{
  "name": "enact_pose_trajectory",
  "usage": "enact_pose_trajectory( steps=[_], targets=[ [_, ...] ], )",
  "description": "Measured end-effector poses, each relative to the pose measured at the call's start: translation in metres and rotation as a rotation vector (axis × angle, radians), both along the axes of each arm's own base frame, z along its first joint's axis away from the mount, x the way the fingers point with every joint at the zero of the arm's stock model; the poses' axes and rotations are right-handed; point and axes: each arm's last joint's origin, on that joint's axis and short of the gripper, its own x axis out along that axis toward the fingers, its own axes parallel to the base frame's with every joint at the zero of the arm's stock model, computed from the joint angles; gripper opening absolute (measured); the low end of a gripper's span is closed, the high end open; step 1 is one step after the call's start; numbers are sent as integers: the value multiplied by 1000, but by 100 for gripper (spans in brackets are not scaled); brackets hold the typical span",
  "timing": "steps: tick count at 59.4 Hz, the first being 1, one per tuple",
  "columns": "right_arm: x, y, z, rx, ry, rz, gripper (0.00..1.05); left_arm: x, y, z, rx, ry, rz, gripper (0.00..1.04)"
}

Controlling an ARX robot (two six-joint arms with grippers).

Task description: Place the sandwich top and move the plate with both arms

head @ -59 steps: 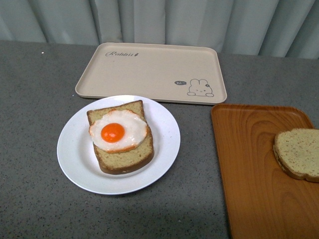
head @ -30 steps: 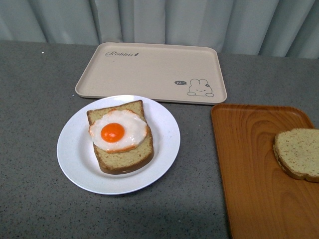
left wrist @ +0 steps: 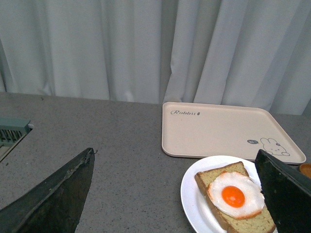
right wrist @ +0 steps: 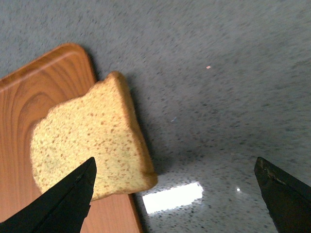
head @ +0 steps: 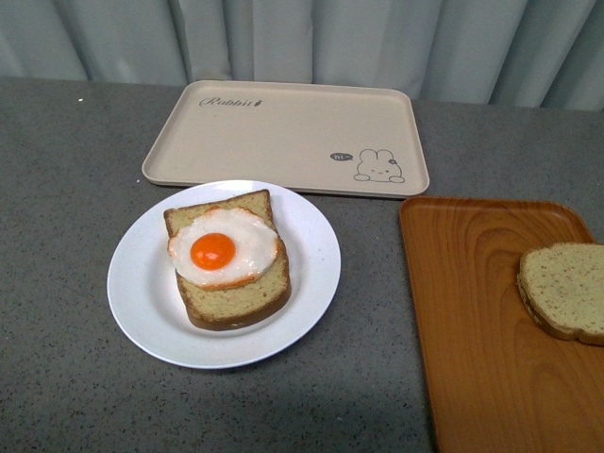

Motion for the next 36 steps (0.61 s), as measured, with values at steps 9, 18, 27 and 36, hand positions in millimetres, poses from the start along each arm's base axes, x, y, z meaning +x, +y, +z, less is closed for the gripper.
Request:
enact_pose_trajectory(
  steps=[9,18,27,36],
  targets=[
    [14,-1,-17,35,25,34,96,0,0,0,0,0,0,98],
    [26,4,-29,44,39,68,96,0,0,0,0,0,0,98],
    [35,11,-37,51,39,98,96,0,0,0,0,0,0,98],
    [44,17,-42,55,41,121,96,0,0,0,0,0,0,98]
  ],
)
